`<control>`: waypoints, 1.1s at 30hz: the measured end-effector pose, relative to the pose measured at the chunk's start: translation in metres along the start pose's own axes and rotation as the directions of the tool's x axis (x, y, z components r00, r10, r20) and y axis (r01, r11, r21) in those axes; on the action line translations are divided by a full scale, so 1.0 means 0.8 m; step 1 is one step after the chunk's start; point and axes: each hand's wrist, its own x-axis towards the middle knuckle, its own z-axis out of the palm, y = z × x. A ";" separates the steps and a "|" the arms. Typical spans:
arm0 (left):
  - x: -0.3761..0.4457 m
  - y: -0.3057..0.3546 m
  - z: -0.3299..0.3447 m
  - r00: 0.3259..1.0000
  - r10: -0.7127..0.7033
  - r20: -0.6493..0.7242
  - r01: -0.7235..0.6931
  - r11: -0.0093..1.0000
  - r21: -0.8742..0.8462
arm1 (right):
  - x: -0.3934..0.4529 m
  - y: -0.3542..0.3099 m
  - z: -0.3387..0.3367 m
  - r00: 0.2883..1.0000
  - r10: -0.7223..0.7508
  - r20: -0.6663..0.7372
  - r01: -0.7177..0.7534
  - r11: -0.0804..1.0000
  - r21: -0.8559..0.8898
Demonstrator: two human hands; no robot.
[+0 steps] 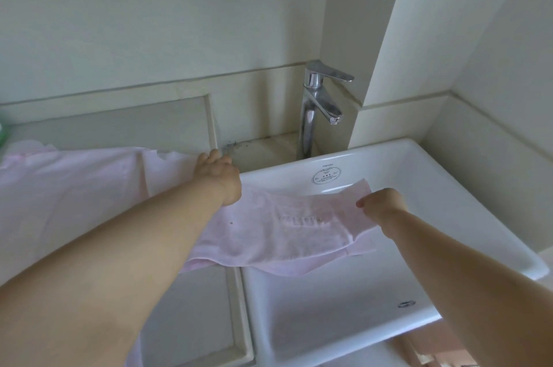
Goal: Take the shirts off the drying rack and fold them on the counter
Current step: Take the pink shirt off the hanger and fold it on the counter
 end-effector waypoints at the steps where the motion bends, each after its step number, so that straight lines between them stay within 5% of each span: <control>1: 0.000 0.002 -0.002 1.000 0.007 0.002 -0.007 1.000 0.013 | 0.000 0.001 -0.003 1.000 0.012 -0.010 -0.011 1.000 0.013; 4: 0.000 0.012 -0.010 1.000 0.017 -0.017 -0.017 1.000 0.000 | 0.005 0.006 -0.013 0.995 0.064 -0.071 -0.060 0.997 0.056; 8: 0.009 0.030 -0.038 0.967 -0.013 -0.254 -0.041 0.978 -0.207 | 0.008 0.006 -0.020 0.995 0.067 -0.079 -0.063 0.997 0.044; 10: 0.016 0.043 -0.051 0.965 0.009 -0.263 -0.072 0.971 -0.230 | 0.012 0.008 -0.020 0.997 0.059 -0.056 -0.058 0.998 0.031; 17: 0.008 0.057 0.000 0.972 0.104 0.212 -0.091 0.993 -0.070 | 0.019 0.022 0.011 0.983 0.017 0.183 -0.011 0.999 -0.036; 23: -0.003 0.055 0.009 0.944 0.136 0.299 -0.166 0.983 0.077 | 0.026 0.040 0.037 0.997 0.067 0.042 -0.067 0.998 -0.001; 28: -0.013 0.068 0.003 0.917 0.174 0.360 -0.191 0.982 0.012 | 0.026 0.020 0.031 0.991 0.056 -0.122 -0.036 0.986 0.160; 31: -0.020 0.079 0.003 0.880 0.187 0.436 -0.247 0.965 0.084 | 0.014 0.016 0.034 0.995 0.053 0.085 -0.054 0.999 0.008; 33: -0.023 0.084 0.007 0.850 0.156 0.503 -0.273 0.947 0.167 | 0.015 0.025 0.047 0.987 0.130 0.098 -0.126 0.991 -0.049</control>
